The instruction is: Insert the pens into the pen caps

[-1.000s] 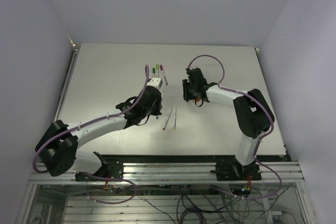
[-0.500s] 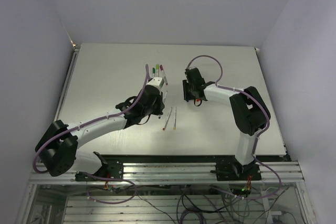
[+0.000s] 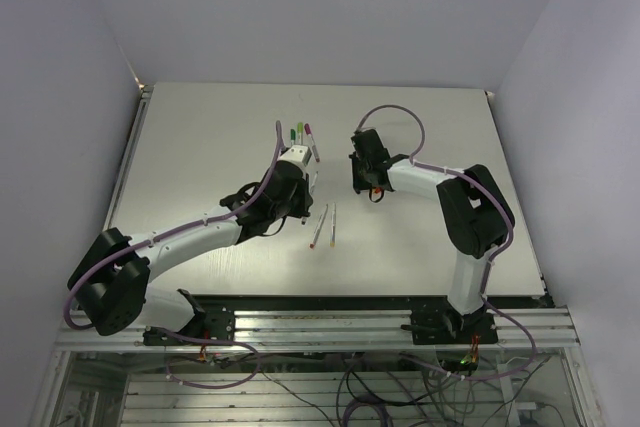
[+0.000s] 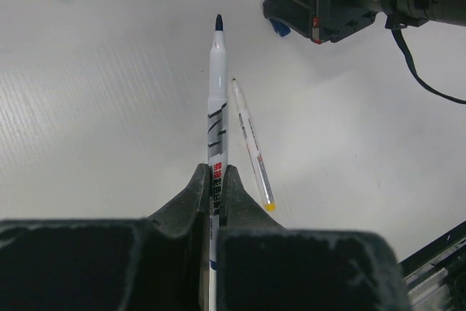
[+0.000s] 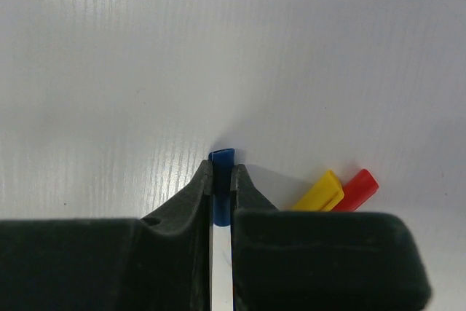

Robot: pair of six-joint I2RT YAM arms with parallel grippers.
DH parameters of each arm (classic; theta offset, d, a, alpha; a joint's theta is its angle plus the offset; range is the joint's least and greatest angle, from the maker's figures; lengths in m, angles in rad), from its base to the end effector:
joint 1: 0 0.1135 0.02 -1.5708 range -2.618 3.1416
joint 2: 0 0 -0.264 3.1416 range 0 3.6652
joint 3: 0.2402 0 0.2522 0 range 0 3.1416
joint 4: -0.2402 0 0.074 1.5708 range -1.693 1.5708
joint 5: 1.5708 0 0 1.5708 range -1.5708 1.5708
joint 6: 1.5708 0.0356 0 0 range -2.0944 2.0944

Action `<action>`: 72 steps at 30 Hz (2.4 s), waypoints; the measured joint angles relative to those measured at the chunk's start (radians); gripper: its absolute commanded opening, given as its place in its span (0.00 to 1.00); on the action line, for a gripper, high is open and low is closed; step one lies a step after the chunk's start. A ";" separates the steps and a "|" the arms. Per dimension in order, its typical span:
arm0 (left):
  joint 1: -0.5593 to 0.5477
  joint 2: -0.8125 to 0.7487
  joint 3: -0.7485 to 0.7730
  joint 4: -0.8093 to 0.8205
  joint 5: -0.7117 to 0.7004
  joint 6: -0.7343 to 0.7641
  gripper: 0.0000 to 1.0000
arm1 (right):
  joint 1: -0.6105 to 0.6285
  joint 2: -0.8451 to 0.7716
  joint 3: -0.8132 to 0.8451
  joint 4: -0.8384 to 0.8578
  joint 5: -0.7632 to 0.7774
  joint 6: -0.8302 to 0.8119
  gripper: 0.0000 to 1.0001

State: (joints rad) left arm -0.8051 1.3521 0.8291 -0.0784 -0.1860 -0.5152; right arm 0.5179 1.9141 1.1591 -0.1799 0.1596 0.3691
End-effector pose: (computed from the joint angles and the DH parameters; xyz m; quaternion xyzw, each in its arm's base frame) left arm 0.2090 -0.2079 0.2392 0.0844 0.8780 -0.2196 0.4168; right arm 0.3444 0.1897 0.1501 -0.0455 0.9461 0.0653 0.3140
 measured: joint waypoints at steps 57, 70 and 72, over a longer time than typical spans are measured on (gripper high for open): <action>-0.016 0.172 0.088 0.517 0.338 -0.007 0.07 | -0.016 -0.718 -0.364 0.579 0.026 0.226 0.00; -0.016 0.170 0.088 0.535 0.322 -0.007 0.07 | -0.016 -0.709 -0.364 0.579 0.010 0.226 0.00; -0.016 0.170 0.088 0.539 0.317 -0.007 0.07 | -0.016 -0.709 -0.364 0.579 0.008 0.227 0.00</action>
State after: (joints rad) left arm -0.8211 1.5223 0.9173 0.4603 0.1307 -0.5224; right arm 0.5022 1.2049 0.7956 0.3988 0.1673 0.5957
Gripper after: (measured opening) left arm 0.100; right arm 0.047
